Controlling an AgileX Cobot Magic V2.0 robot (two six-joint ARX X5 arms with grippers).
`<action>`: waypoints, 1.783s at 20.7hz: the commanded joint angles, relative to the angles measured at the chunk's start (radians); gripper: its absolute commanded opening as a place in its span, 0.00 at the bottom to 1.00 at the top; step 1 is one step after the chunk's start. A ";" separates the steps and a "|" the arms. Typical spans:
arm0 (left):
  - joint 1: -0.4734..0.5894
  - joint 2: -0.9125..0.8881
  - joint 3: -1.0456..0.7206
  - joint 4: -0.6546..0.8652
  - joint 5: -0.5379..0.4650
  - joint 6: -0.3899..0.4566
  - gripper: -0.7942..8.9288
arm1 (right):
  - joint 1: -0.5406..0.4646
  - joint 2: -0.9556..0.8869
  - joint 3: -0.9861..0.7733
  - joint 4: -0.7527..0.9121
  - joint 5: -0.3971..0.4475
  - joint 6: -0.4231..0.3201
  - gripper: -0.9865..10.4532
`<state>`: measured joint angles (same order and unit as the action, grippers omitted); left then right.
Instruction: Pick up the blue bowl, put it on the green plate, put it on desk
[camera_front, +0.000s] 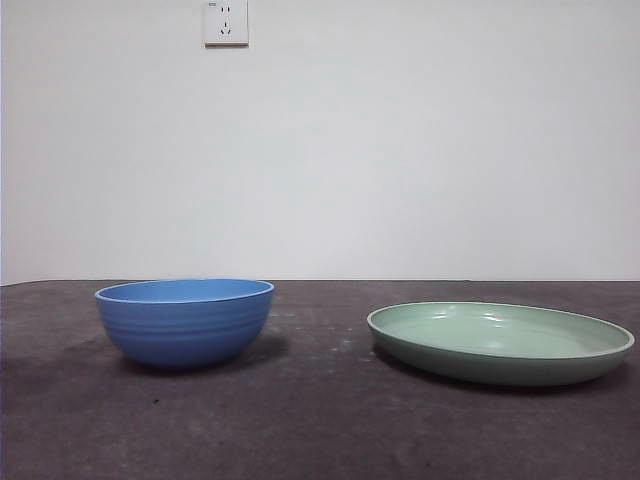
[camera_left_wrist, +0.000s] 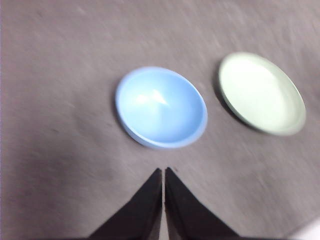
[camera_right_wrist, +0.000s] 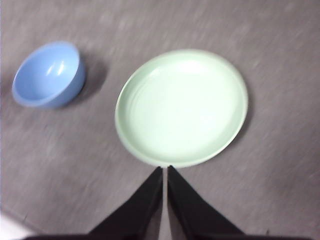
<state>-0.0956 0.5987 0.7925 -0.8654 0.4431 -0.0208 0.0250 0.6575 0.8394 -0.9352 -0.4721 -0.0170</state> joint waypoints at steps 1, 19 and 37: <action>-0.034 0.020 0.025 -0.029 0.039 0.063 0.09 | 0.005 0.031 0.036 -0.041 -0.037 -0.074 0.10; -0.082 0.029 0.025 -0.031 0.047 0.059 0.50 | 0.078 0.053 0.043 -0.061 -0.059 -0.046 0.42; -0.169 0.677 0.282 0.116 -0.198 0.002 0.49 | 0.078 0.053 0.043 -0.054 -0.059 -0.035 0.42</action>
<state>-0.2604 1.2556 1.0492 -0.7570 0.2508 -0.0166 0.0994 0.7029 0.8619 -0.9993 -0.5278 -0.0628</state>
